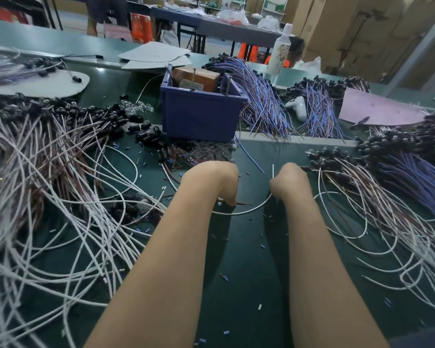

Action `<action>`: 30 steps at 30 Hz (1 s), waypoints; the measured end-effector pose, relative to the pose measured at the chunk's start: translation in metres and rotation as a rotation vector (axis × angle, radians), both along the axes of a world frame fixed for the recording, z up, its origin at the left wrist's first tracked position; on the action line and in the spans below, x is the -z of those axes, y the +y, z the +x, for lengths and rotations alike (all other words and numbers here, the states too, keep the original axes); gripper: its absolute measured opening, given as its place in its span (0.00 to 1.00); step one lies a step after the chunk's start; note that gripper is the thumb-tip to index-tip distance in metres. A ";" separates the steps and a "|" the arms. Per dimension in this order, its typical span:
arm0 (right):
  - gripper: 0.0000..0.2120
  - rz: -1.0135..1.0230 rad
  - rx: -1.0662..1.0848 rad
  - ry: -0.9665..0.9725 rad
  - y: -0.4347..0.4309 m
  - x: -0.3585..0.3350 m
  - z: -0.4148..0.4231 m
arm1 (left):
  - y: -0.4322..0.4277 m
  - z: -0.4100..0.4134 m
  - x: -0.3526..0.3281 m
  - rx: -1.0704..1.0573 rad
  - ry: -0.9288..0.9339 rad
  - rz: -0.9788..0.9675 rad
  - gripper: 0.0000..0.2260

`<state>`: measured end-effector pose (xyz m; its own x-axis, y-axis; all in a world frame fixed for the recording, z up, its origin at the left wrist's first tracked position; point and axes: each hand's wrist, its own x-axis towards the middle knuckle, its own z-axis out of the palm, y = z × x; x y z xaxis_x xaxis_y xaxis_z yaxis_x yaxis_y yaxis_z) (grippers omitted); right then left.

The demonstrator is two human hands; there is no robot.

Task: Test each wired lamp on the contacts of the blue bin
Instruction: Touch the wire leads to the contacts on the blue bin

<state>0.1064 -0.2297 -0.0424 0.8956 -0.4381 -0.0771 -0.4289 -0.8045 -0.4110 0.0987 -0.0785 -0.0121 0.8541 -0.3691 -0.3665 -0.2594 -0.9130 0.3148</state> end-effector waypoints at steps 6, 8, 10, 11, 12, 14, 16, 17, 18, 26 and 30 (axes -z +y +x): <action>0.16 -0.015 0.061 0.046 0.010 0.004 0.001 | 0.002 0.001 -0.003 -0.002 -0.068 -0.043 0.08; 0.17 -0.035 0.064 0.054 0.014 0.005 0.002 | 0.005 0.003 -0.008 -0.021 -0.114 -0.093 0.05; 0.18 -0.024 0.074 0.028 0.014 0.006 0.002 | 0.011 0.005 -0.009 -0.059 -0.116 -0.194 0.09; 0.18 0.005 0.082 -0.014 0.013 0.006 0.002 | 0.014 0.006 -0.009 -0.105 -0.103 -0.285 0.10; 0.17 0.064 0.089 -0.085 0.013 0.005 0.004 | 0.018 0.008 -0.008 -0.166 -0.107 -0.394 0.10; 0.12 0.324 0.084 -0.276 0.013 -0.001 0.008 | 0.025 0.012 -0.008 -0.335 -0.181 -0.608 0.09; 0.08 0.711 0.079 -0.448 0.019 -0.014 0.010 | 0.030 0.021 -0.007 -0.532 -0.285 -0.828 0.08; 0.06 0.859 0.073 -0.506 0.022 -0.021 0.012 | 0.033 0.025 -0.007 -0.629 -0.330 -0.950 0.06; 0.05 0.948 0.057 -0.540 0.025 -0.029 0.014 | 0.035 0.028 -0.008 -0.721 -0.366 -1.074 0.05; 0.07 0.971 -0.123 -0.655 0.057 -0.056 0.038 | 0.042 0.044 -0.019 -1.009 -0.391 -1.628 0.09; 0.08 0.852 -0.167 -0.670 0.065 -0.055 0.047 | 0.037 0.053 -0.015 -0.995 -0.411 -1.588 0.07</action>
